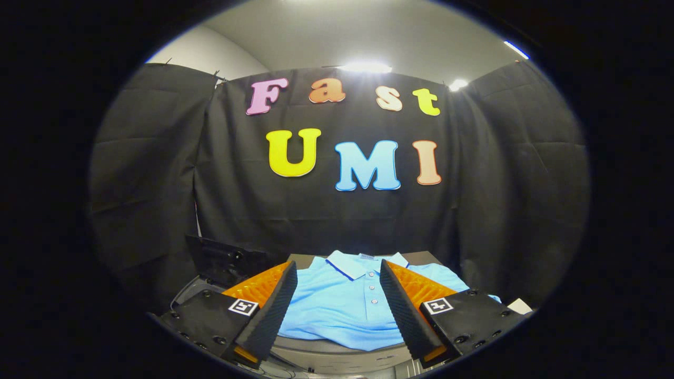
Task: Put the clothes into the washing machine and then close the washing machine lid.
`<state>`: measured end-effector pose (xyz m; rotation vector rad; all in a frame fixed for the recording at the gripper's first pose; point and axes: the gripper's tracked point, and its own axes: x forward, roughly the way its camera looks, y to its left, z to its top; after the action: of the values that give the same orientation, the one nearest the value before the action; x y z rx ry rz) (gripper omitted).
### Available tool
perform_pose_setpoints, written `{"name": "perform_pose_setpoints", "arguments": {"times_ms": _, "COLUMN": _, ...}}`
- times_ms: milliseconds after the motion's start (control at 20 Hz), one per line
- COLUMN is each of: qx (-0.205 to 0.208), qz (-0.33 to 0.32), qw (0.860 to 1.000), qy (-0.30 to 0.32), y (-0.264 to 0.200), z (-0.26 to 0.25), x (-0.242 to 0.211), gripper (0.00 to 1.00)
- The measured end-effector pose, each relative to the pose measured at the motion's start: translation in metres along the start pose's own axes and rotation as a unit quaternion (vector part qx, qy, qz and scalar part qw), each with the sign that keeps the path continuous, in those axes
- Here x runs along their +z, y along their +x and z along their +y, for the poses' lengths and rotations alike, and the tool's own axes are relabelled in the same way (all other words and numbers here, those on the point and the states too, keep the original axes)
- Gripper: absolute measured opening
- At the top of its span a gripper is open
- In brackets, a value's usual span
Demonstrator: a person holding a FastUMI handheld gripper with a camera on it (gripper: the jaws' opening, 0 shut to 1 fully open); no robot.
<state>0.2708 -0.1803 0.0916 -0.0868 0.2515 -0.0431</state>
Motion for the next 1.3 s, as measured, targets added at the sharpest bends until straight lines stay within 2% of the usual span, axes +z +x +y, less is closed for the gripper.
{"name": "perform_pose_setpoints", "arguments": {"times_ms": 300, "qx": 0.016, "qz": 0.094, "qw": 0.995, "qy": 0.003, "y": 0.05, "z": -0.014, "x": -0.021, "gripper": 0.98}}
{"name": "perform_pose_setpoints", "arguments": {"times_ms": 450, "qx": 0.028, "qz": 0.149, "qw": 0.988, "qy": 0.004, "y": 0.069, "z": -0.021, "x": -0.044, "gripper": 0.98}}
{"name": "perform_pose_setpoints", "arguments": {"times_ms": 800, "qx": 0.034, "qz": 0.234, "qw": 0.971, "qy": 0.022, "y": 0.087, "z": -0.034, "x": -0.076, "gripper": 0.98}}
{"name": "perform_pose_setpoints", "arguments": {"times_ms": 950, "qx": 0.054, "qz": 0.274, "qw": 0.96, "qy": 0.019, "y": 0.088, "z": -0.026, "x": -0.092, "gripper": 0.98}}
{"name": "perform_pose_setpoints", "arguments": {"times_ms": 1200, "qx": 0.059, "qz": 0.275, "qw": 0.96, "qy": -0.01, "y": 0.089, "z": -0.028, "x": -0.1, "gripper": 0.98}}
{"name": "perform_pose_setpoints", "arguments": {"times_ms": 1250, "qx": 0.061, "qz": 0.273, "qw": 0.96, "qy": -0.011, "y": 0.086, "z": -0.028, "x": -0.101, "gripper": 0.96}}
{"name": "perform_pose_setpoints", "arguments": {"times_ms": 1300, "qx": 0.062, "qz": 0.273, "qw": 0.96, "qy": -0.013, "y": 0.086, "z": -0.028, "x": -0.101, "gripper": 0.89}}
